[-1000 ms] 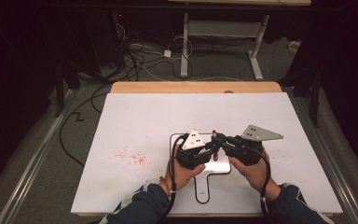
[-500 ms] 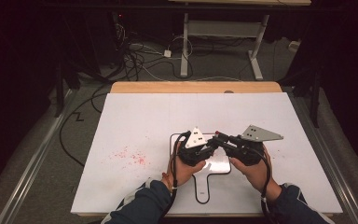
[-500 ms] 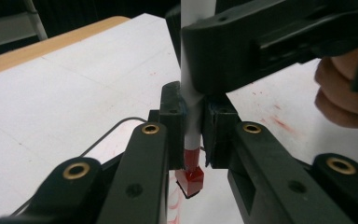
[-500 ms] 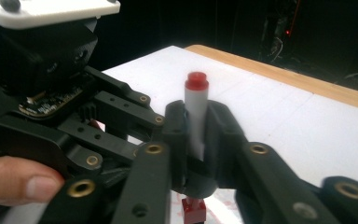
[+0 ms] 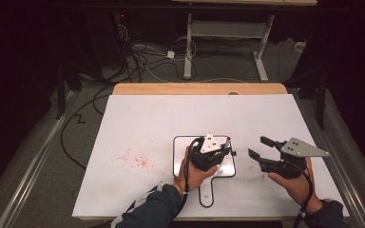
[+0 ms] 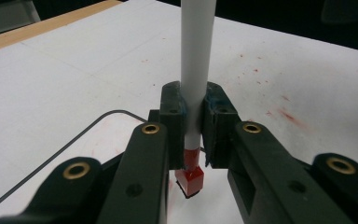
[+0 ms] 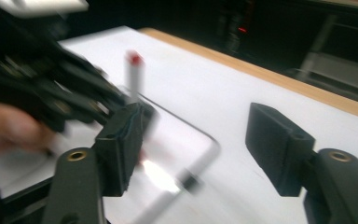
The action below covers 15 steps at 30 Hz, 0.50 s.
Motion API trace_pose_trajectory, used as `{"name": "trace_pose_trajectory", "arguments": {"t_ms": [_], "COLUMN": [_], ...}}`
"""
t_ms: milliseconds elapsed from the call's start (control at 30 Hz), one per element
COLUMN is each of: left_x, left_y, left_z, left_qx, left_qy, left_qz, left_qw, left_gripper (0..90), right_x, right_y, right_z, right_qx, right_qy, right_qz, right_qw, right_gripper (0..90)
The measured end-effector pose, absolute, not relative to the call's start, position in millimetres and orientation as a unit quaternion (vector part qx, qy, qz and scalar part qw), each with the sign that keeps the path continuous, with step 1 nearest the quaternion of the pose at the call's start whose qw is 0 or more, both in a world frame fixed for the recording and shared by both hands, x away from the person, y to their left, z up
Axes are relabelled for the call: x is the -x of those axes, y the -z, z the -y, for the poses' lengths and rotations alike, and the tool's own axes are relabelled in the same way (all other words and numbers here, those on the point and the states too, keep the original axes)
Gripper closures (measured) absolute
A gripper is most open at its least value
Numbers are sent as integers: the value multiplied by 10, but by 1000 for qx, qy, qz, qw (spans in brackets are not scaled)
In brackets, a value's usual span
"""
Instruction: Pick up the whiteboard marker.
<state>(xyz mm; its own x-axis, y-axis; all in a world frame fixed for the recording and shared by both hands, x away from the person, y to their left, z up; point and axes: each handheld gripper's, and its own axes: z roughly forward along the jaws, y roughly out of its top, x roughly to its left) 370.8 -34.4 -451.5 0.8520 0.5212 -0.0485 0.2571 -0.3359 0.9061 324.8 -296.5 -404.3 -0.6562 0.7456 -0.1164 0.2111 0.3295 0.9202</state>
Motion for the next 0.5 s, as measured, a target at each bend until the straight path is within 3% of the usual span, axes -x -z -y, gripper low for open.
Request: {"name": "trace_pose_trajectory", "arguments": {"t_ms": [167,500], "left_x": [-3734,-3791], "left_y": [4548,4629], "left_z": [461,618], "left_qx": [-811,-815], "left_qy": [-120,-131], "left_qz": [-237,-234], "left_qw": [522,514], "left_gripper": [783,783], "right_x": [-3177,-3133], "right_y": [4244,4297], "right_z": [3227,3183], "right_qx": [-327,-299], "right_qy": [-450,-435], "right_qz": [-785,-803], "right_qw": [272,278], "right_gripper": [342,334]}}
